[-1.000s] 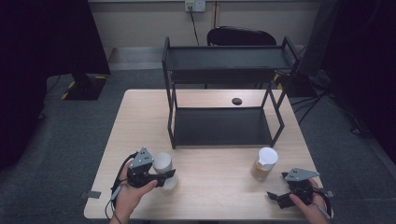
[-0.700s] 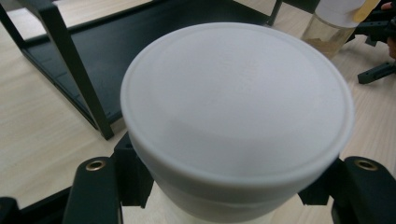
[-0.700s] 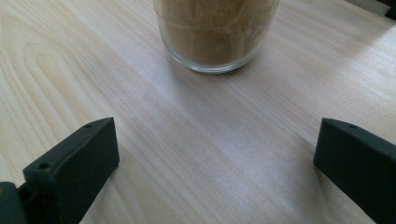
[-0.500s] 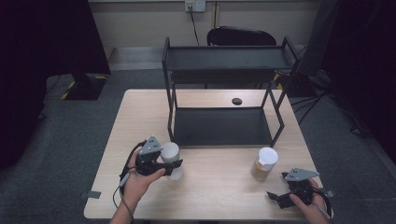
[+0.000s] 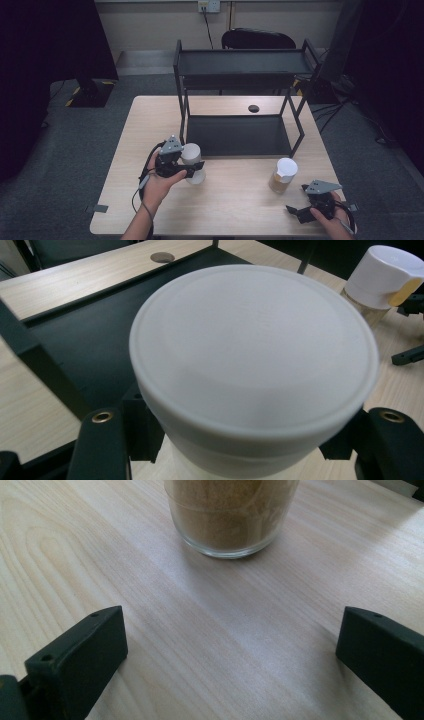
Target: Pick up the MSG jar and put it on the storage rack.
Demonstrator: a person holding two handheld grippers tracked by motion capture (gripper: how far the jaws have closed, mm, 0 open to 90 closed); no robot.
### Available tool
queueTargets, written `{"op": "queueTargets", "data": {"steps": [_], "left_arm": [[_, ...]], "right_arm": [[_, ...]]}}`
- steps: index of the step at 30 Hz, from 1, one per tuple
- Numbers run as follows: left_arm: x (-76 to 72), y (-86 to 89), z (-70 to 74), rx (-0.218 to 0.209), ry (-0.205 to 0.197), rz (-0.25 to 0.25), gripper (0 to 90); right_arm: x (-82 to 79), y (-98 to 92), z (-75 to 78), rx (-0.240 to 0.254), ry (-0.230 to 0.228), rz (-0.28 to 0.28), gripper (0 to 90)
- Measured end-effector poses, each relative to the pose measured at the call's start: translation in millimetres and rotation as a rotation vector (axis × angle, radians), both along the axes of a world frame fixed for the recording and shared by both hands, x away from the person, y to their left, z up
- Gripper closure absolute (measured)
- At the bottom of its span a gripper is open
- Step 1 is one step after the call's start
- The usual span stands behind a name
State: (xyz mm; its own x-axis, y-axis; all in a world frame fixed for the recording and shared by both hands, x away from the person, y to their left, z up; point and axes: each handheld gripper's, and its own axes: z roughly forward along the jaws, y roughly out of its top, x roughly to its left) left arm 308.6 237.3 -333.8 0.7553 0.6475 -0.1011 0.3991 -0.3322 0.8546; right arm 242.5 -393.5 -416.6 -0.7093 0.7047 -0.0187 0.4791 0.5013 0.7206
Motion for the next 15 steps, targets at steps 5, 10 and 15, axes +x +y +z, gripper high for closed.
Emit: {"op": "queueTargets", "data": {"steps": [5,10,15], "left_arm": [[5.0,-7.1,3.4,-0.002,-0.003,-0.003,35.4],[12.8,-17.9,8.5,0.001,0.001,0.002,35.4],[20.4,-22.0,13.3,-0.020,0.007,0.006,35.5]], "right_arm": [[0.0,0.0,0.0,0.000,0.000,0.000,0.0],[0.0,0.0,-0.1,0.000,-0.001,0.000,0.0],[0.0,0.0,0.0,0.000,0.000,0.000,0.0]]}}
